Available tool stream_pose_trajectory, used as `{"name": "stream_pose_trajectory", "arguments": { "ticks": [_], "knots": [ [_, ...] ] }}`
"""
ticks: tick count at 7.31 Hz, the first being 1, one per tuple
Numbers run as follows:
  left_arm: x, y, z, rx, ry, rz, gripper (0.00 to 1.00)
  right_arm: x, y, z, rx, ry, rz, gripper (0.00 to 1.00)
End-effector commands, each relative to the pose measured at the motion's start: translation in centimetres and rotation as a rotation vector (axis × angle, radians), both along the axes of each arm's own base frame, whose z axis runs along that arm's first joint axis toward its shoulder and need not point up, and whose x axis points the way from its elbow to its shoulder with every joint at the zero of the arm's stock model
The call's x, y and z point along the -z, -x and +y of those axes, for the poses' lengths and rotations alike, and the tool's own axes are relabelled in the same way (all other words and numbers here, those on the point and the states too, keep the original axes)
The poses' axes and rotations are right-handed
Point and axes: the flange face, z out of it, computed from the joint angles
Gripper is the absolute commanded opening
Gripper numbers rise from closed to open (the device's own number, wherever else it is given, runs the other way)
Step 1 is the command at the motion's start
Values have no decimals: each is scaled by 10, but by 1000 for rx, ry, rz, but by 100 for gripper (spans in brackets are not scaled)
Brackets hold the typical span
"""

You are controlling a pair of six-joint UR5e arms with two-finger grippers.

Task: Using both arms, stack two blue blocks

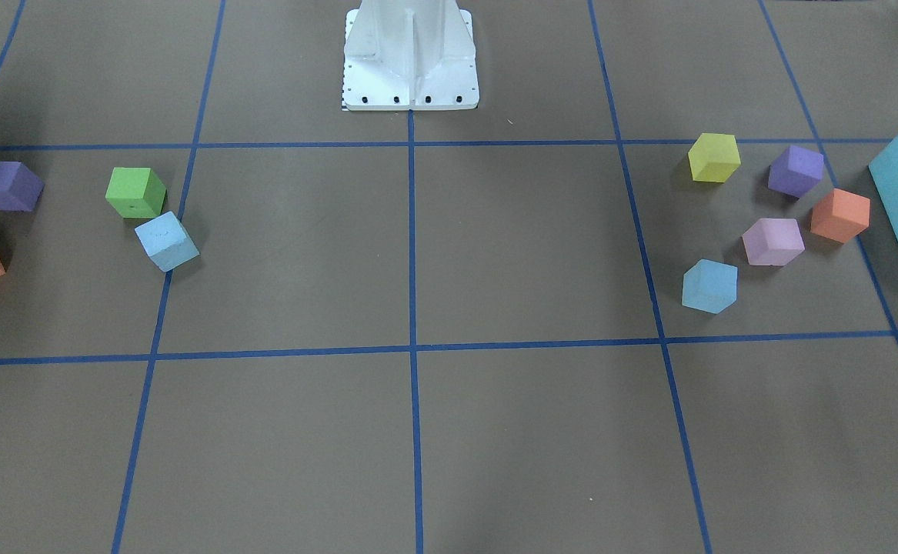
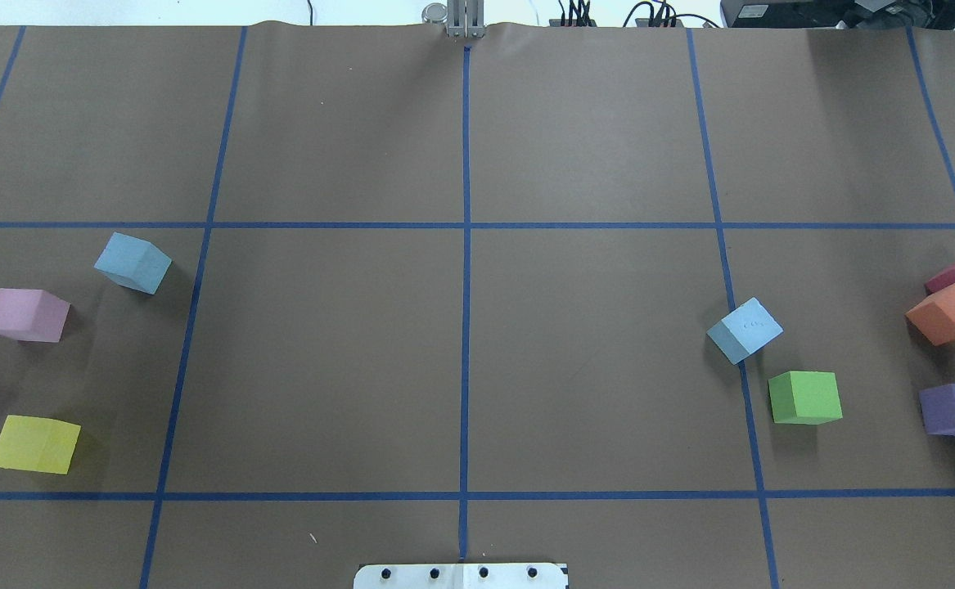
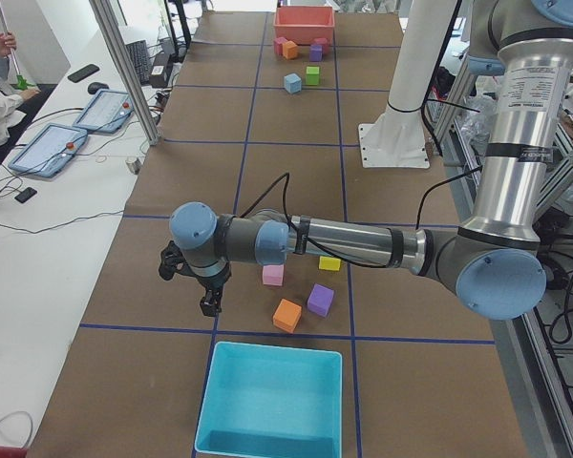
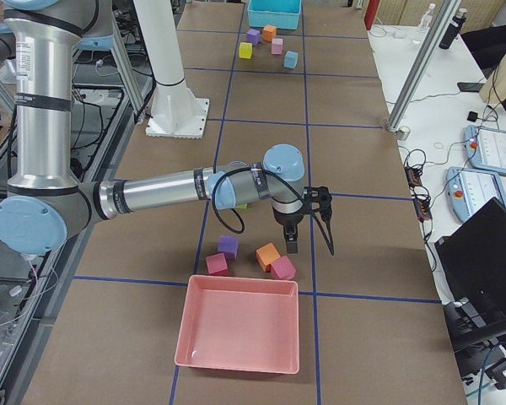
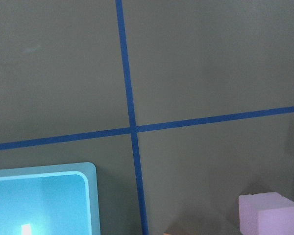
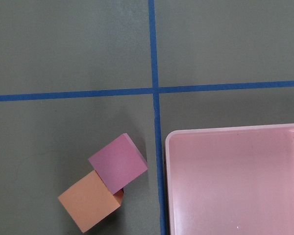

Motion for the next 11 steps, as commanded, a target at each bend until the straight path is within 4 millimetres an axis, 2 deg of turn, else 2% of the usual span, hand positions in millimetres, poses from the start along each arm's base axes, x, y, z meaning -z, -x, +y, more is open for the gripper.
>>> {"name": "stream_pose_trajectory", "arguments": {
  "ticks": [1, 2, 3, 4, 5, 6, 7, 8, 9, 11],
  "knots": [
    [47, -54, -24, -27, -12, 8, 100, 22, 49, -9, 81, -14, -61, 100],
    [67, -83, -35, -48, -16, 16, 100, 46, 86, -12, 148, -98, -78, 100],
    [75, -105, -37, -82, -40, 20, 100, 73, 127, -26, 207, -160, -63, 100],
    [86, -127, -40, -116, -82, 23, 100, 93, 173, -29, 273, -207, -45, 100],
    [91, -140, -40, -127, -82, 23, 100, 101, 199, -26, 301, -241, -13, 100],
    [101, -155, -42, -124, -68, 27, 100, 104, 203, -23, 311, -254, -24, 100],
    [107, -180, -37, -145, -57, 28, 100, 109, 207, -20, 323, -262, -31, 100],
    [117, -205, -29, -159, -82, -15, 100, 118, 234, -14, 359, -292, -18, 100],
    [118, -234, -22, -179, -105, -45, 100, 135, 265, -9, 392, -323, -17, 100],
    [118, -249, -16, -167, -115, -27, 100, 137, 299, 9, 407, -283, -25, 100]
  ]
}}
